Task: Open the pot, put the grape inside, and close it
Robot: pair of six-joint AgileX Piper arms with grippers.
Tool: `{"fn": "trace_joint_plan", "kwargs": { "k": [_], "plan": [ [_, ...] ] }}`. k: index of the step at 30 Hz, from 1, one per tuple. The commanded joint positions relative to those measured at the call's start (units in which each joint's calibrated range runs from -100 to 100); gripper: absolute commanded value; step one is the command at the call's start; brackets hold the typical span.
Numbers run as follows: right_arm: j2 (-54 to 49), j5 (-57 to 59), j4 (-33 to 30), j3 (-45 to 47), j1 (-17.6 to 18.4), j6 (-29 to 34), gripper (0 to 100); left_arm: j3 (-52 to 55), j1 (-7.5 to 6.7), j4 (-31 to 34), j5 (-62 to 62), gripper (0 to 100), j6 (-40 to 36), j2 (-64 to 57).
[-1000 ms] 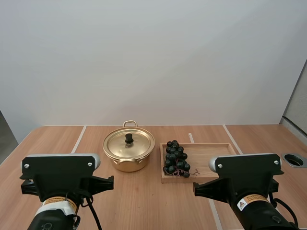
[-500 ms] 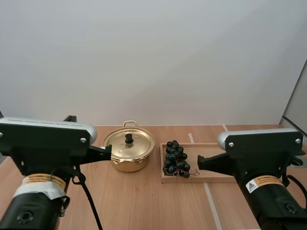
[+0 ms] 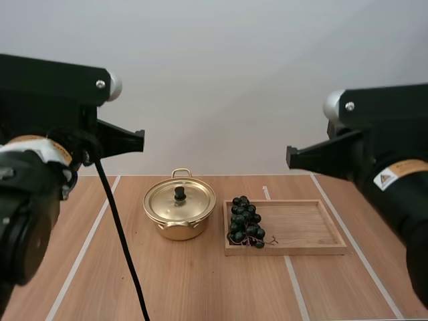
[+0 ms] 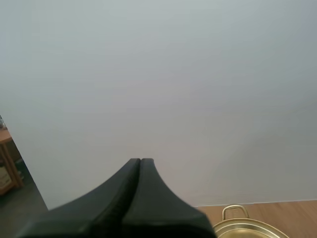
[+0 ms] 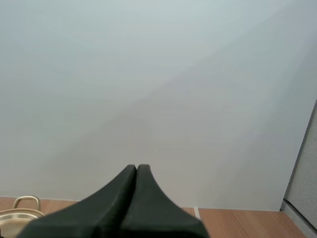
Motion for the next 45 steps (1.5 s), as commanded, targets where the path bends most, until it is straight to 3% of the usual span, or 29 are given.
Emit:
{"fn": "trace_joint_plan", "kwargs": {
  "k": [1, 6, 13, 21, 27, 45],
  "plan": [
    [6.7, 7.12, -0.38, -6.48, -0.14, -0.11, 0, -4.18, 0.04, 0.03, 6.74, 0, 0.21, 4.43],
    [18.0, 20.88, -0.38, -18.68, -0.14, -0.11, 0, -9.52, 0.04, -0.97, 14.5, 0, 4.91, 10.24],
    [32.83, 38.0, -0.38, -33.12, -0.14, -0.11, 0, -14.97, 0.04, -11.87, 23.6, 0, 21.07, 17.41],
    [44.79, 49.02, 1.93, -38.52, -0.14, -5.0, 0, -19.0, 0.04, -18.67, 33.45, 0, 32.94, 26.11],
    [49.36, 55.32, 7.1, -38.52, -0.14, -13.97, 0, -19.1, 0.04, -19.02, 33.21, 0, 33.69, 30.76],
    [49.97, 55.32, 9.94, -38.52, -0.14, -13.97, 0, -19.1, 0.04, -19.02, 32.47, 0, 33.69, 31.01]
  ]
}}
